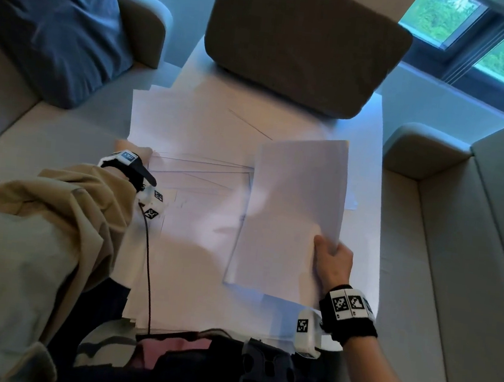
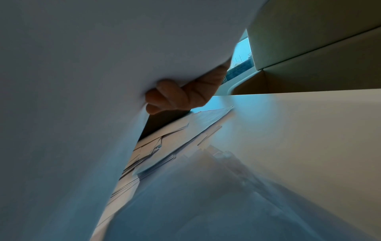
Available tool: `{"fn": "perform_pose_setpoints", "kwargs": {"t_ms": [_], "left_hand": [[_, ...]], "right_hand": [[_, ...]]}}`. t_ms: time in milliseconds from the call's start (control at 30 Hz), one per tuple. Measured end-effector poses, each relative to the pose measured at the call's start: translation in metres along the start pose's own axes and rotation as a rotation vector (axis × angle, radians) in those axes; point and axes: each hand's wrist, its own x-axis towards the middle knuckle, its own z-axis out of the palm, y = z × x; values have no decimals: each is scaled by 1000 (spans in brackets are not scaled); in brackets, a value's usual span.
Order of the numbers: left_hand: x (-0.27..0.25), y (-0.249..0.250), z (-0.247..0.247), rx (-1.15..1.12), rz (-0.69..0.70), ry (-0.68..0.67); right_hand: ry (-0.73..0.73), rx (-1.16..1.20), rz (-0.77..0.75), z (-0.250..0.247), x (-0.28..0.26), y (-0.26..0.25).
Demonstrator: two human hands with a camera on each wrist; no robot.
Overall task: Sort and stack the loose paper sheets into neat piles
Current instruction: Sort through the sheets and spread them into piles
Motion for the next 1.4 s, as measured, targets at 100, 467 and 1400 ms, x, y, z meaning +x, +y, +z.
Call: {"fn": "perform_pose_setpoints", "kwargs": {"t_ms": [100,467,1400], "left_hand": [[-5,1,-6,-180,97,78],[-9,6,-1,-224,112,46],[-6,29,-8,-131,132,-121]], "right_hand": [[-5,-9,-4,1,-1,0],[-39,-24,-25,3,0,-4],[-51,-56,-4,-7,2,-9]]}}
